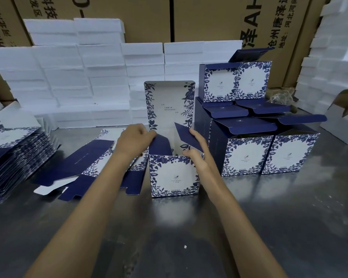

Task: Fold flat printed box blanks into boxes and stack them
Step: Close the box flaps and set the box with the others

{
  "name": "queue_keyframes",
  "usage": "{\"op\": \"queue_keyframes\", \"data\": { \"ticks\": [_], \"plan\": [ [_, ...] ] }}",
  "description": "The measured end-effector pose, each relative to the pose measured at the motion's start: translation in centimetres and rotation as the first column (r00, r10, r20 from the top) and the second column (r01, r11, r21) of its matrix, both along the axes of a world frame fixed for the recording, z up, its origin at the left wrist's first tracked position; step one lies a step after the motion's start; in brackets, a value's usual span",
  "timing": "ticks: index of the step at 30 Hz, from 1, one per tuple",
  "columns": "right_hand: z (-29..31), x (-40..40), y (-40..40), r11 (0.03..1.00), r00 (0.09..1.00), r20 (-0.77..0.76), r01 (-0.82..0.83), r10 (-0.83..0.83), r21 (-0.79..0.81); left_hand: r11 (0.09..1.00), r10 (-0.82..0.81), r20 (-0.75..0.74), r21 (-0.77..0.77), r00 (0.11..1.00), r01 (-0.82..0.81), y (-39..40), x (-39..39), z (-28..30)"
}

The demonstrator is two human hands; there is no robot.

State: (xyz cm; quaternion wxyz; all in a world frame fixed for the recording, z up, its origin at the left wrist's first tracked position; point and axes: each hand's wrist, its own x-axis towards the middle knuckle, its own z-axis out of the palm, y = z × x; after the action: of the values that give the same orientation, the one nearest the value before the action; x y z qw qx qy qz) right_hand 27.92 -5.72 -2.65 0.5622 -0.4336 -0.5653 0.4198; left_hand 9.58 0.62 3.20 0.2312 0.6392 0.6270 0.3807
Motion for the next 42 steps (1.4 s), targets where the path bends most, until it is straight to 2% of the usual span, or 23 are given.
{"op": "queue_keyframes", "data": {
  "ticks": [2,4,6,8,10,12,15,17,19,25,30,34,38,42],
  "plan": [
    [0.0,0.1,-0.1,0.999,0.999,0.018,-0.026,0.027,-0.021,0.992,-0.014,0.318,0.121,0.948,-0.025,-0.5,0.5,-1.5],
    [0.0,0.2,-0.1,0.998,0.999,0.011,-0.048,0.049,-0.039,0.993,-0.093,0.582,0.108,0.808,0.037,-1.3,0.8,-3.2],
    [0.1,0.5,0.2,0.997,0.999,-0.011,-0.051,0.050,-0.054,0.989,-0.147,0.713,0.105,0.685,0.104,-2.0,0.9,-4.5],
    [0.3,1.1,0.6,0.994,0.997,-0.031,-0.068,0.066,-0.086,0.980,-0.192,0.783,0.129,0.591,0.149,-2.3,1.0,-5.6],
    [0.6,1.8,0.8,0.990,0.998,-0.009,-0.066,0.065,-0.123,0.974,-0.219,0.809,0.153,0.546,0.165,-2.6,1.2,-5.9],
    [1.2,2.3,0.7,0.984,0.998,0.053,-0.005,0.015,-0.180,0.976,-0.216,0.809,0.154,0.546,0.158,-2.8,1.3,-6.0],
    [2.9,3.1,0.7,0.967,0.973,0.228,0.101,-0.046,-0.235,0.978,-0.205,0.804,0.144,0.558,0.151,-3.0,1.2,-6.0],
    [4.1,3.6,0.6,0.958,0.927,0.372,0.071,0.039,-0.279,0.979,-0.198,0.804,0.142,0.560,0.143,-3.2,1.2,-6.1],
    [4.9,3.9,0.4,0.950,0.883,0.449,0.012,0.137,-0.313,0.979,-0.202,0.803,0.147,0.561,0.141,-3.4,1.2,-6.1],
    [5.2,4.1,0.4,0.958,0.826,0.534,-0.022,0.179,-0.287,0.982,-0.184,0.810,0.128,0.558,0.137,-3.6,1.0,-6.0],
    [6.2,4.3,0.3,0.931,0.804,0.528,-0.083,0.273,-0.355,0.977,-0.200,0.806,0.124,0.556,0.173,-3.6,0.7,-6.2],
    [6.5,4.0,1.2,0.949,0.795,0.567,-0.033,0.215,-0.313,0.976,-0.199,0.804,0.109,0.560,0.189,-3.7,0.7,-6.2],
    [6.3,4.1,1.7,0.948,0.813,0.535,-0.062,0.230,-0.314,0.978,-0.192,0.801,0.109,0.567,0.177,-4.0,0.7,-5.9],
    [6.4,4.0,2.4,0.952,0.830,0.529,-0.008,0.177,-0.306,0.980,-0.182,0.793,0.099,0.581,0.173,-4.3,1.0,-5.6]
  ]
}}
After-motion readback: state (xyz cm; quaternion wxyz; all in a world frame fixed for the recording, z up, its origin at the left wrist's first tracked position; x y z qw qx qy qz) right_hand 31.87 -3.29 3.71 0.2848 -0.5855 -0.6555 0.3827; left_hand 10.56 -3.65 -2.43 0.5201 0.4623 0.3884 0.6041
